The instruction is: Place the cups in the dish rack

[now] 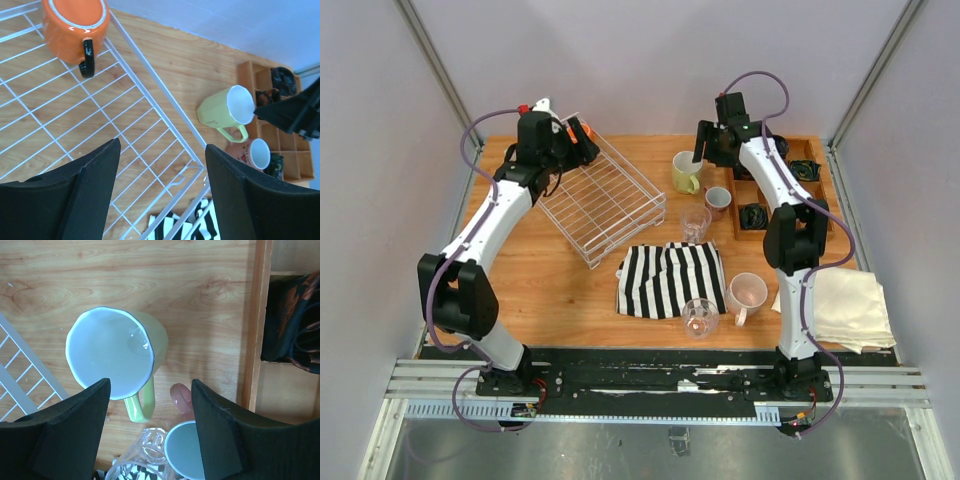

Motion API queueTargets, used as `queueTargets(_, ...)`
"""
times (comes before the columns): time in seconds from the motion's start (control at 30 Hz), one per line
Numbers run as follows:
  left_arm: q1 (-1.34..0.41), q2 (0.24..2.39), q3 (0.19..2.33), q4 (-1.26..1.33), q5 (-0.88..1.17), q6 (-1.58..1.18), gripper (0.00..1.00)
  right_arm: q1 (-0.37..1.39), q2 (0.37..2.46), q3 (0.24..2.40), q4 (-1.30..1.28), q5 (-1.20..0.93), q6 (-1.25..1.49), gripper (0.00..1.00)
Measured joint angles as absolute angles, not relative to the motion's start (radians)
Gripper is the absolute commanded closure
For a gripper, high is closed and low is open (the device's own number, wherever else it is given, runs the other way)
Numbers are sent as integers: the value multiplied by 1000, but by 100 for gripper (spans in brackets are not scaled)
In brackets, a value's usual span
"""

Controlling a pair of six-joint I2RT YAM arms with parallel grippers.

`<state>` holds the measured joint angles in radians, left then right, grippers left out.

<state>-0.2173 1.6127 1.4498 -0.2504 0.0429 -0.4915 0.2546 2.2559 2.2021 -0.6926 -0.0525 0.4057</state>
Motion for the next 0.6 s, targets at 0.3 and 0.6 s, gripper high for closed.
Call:
queueTargets(0.3,-217,1544,1410,-219,143,-495,22,257,2324,2252,-665,-67,427,41)
queueTargets(0.6,-217,1539,1410,-234,285,-488,14,260,2405,2271,-663,-69,429,55)
